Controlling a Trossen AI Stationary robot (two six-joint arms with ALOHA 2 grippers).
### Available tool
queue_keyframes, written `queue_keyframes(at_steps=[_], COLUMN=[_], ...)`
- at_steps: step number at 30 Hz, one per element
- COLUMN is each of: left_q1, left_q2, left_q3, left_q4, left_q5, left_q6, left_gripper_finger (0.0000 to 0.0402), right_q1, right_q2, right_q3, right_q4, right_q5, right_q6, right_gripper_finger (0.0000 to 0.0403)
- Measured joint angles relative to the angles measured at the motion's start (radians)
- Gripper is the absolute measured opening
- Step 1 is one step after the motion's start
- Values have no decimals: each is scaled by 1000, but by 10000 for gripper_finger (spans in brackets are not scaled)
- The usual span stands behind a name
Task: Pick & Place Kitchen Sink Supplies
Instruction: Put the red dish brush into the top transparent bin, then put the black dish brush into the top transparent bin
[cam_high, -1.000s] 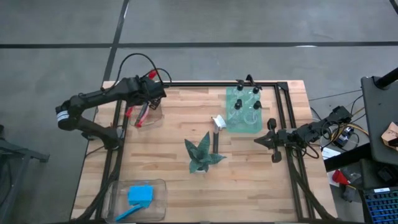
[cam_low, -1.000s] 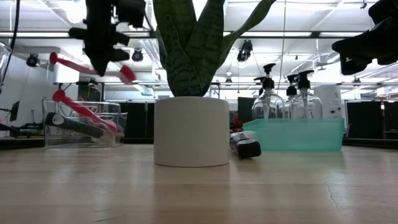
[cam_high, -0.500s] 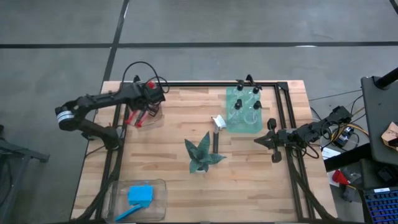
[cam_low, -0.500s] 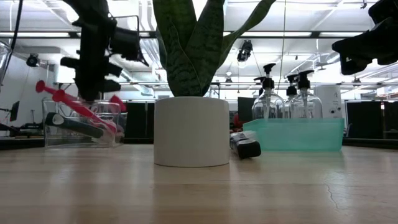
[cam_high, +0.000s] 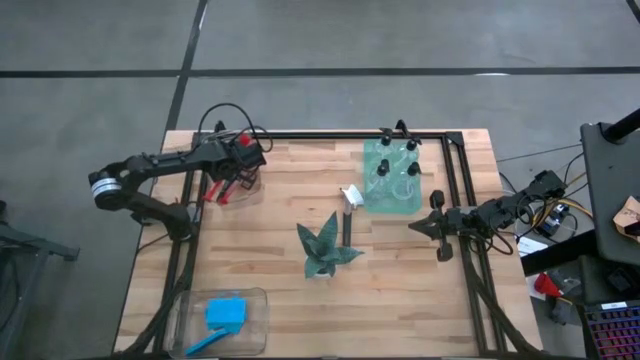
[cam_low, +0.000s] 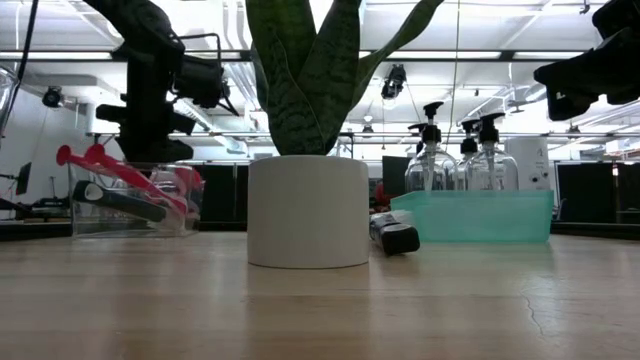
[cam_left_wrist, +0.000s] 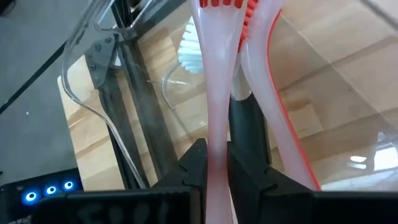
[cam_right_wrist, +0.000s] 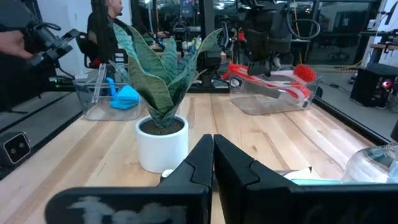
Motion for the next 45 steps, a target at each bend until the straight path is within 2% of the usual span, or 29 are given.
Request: queue_keyframes(at_steps=[8,14,19,24,35,39,45], left_q1=[4,2,-24,-92,-272,-347,-399], left_q2=[0,-9,-13,-13,74,127,241], left_q3=[43,116,190,209,208,227,308], left_q4=[18,-17,68,293,625,759,734], left_q5=[-6,29,184,343,558,556,501], left_q6=[1,-18,-48,-65,-187,-216,-237], left_gripper_finger=[93,125,143,173,283,302,300], right_q1=[0,0,0,0,0,1,1], right_q2=[0,0,0,0,0,0,0], right_q3=[0,0,0,0,0,0,0], right_q4=[0,0,0,0,0,0,0], right_q5=[0,0,0,0,0,0,0], right_q6=[4,2,-4,-5,4,-4,-5], right_gripper_finger=[9,9,9,9,9,9,9])
